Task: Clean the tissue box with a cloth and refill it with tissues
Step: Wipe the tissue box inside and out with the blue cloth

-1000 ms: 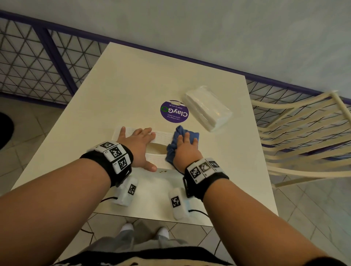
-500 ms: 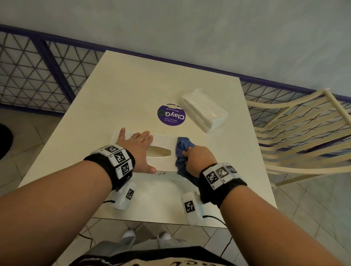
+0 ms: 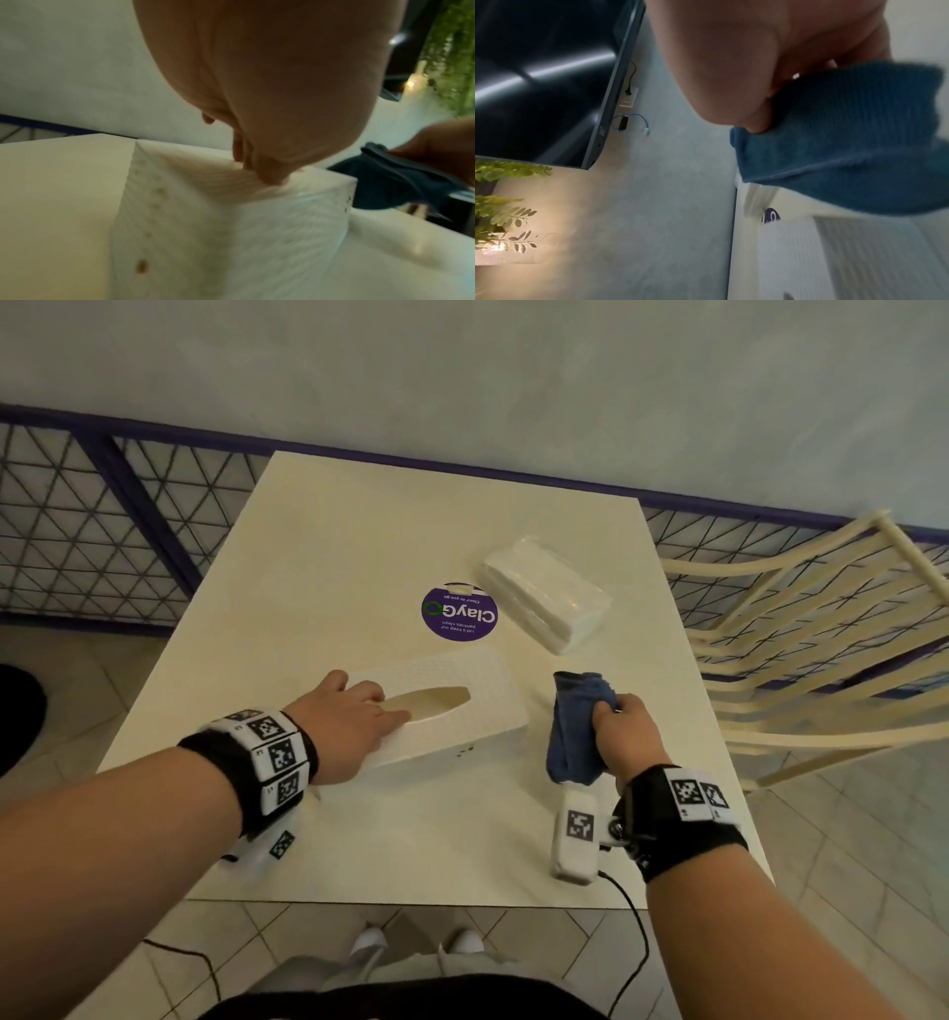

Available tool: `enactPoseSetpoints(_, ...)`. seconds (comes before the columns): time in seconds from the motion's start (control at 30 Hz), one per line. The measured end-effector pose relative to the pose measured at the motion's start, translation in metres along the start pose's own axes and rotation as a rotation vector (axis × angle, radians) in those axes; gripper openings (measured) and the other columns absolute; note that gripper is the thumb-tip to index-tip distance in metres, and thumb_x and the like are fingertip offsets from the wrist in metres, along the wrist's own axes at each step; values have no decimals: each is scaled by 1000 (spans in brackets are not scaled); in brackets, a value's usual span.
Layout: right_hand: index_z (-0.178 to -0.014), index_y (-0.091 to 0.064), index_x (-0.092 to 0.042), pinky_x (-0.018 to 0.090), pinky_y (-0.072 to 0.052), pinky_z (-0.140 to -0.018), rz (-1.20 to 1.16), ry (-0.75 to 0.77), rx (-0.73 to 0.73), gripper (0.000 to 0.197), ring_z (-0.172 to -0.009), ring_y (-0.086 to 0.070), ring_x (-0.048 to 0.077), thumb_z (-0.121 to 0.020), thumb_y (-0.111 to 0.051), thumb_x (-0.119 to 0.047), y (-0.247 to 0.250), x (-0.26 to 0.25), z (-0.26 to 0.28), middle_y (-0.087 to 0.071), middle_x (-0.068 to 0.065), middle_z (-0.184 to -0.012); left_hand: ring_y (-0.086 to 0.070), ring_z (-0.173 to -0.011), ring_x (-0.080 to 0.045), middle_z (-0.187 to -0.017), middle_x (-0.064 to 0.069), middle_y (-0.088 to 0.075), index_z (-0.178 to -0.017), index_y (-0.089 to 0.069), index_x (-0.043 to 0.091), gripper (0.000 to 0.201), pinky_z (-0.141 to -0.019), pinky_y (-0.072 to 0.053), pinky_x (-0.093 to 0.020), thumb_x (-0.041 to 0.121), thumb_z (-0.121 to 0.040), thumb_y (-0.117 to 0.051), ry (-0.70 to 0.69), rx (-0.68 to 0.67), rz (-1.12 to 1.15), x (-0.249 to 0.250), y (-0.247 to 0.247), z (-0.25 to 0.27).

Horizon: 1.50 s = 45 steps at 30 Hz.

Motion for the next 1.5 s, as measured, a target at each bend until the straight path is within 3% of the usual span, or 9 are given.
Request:
enactPoseSetpoints(0.17, -120, -48, -10, 40, -53, -76, -283, -92, -56, 27, -93, -59, 28, -97, -41, -23, -13, 19, 4, -60, 14, -112, -44, -114, -16, -133, 6, -49, -151, 2, 22, 64, -91, -24, -34, 16, -96, -30, -114, 14, 58, 37, 8, -11)
enactPoseSetpoints(0.3, -106, -53, -15, 51, -48, -99, -478, -55, -74, 15, -108, -59, 30, -99, -40, -14, -2, 21, 14, -61, 14, -115, -46, -92, -23, -135, 5, -46, -149, 2, 35, 65, -80, -23, -31, 13, -97, -29, -54, -41, 290, 46, 15, -25)
enactPoseSetpoints(0.67, -133, -43, -27, 48, -44, -103, -720, 334, -248, 36, -111, -62, 33, -101, -42, -11, -13, -39, 60, -65, 24, -114, -31, -140, -25, -154, -7, -30, -150, -20, 23, 50, -113, -23, -31, 26, -102, -32, 203, 166, 862, -9, 86, -49)
enactPoseSetpoints(0.77, -152, -14, -35, 39, -22, -120, -348, 570, -497, 61, -146, -24, 21, -100, -44, -21, -54, -59, 78, -25, -1, -158, -32, -139, -22, -153, -9, -32, -149, -24, 15, 49, -108, -23, -24, 19, -102, -35, 212, 252, 980, -5, 107, -51)
enactPoseSetpoints(0.9, -145, 14, -33, 41, 5, -119, -25, 685, -424, 72, -145, 24, 27, -101, -40, -13, -71, -78, 69, 25, 3, -158, -30, -140, -20, -153, -7, -33, -148, -27, 14, 48, -106, -20, -19, 15, -101, -37, 194, 278, 1028, -3, 113, -45)
enactPoseSetpoints(1.03, -150, 17, -24, 42, -47, -91, -40, 579, -213, 67, -131, -43, 45, -104, -32, -22, -38, -102, 18, -22, 27, -155, -36, -136, -16, -148, -3, -41, -147, -31, 21, 48, -102, -22, -18, 17, -100, -40, 163, 294, 1080, 1, 111, -29)
enactPoseSetpoints(1.1, -151, 15, -27, 35, -47, -81, -50, 457, -133, 66, -120, -54, 42, -104, -31, -27, -23, -110, -5, -33, 26, -151, -42, -129, -18, -138, -6, -49, -146, -32, 25, 47, -99, -26, -20, 18, -100, -40, 171, 295, 1115, 6, 108, -25)
enactPoseSetpoints(1.23, -152, 10, -24, 45, -37, -109, -70, 511, -178, 67, -140, -32, 42, -102, -34, -33, -41, -113, -1, -7, 13, -162, -48, -123, -20, -127, -6, -55, -146, -34, 21, 47, -100, -34, -26, 16, -100, -41, 193, 349, 1189, 5, 109, -29)
enactPoseSetpoints(1.5, -143, 18, -32, 44, -2, -122, -170, 731, -330, 75, -148, 18, 21, -99, -43, -29, -79, -69, 66, 19, -8, -158, -49, -121, -24, -129, -14, -55, -145, -35, 22, 48, -100, -34, -28, 16, -99, -44, 217, 373, 1134, -3, 116, -24)
Point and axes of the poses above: each hand's wrist, its own z-axis away from the middle knuckle, its own y-axis out of the back of the hand, x = y × z, the point moved 3 cm from there along -z, towards the middle knuckle
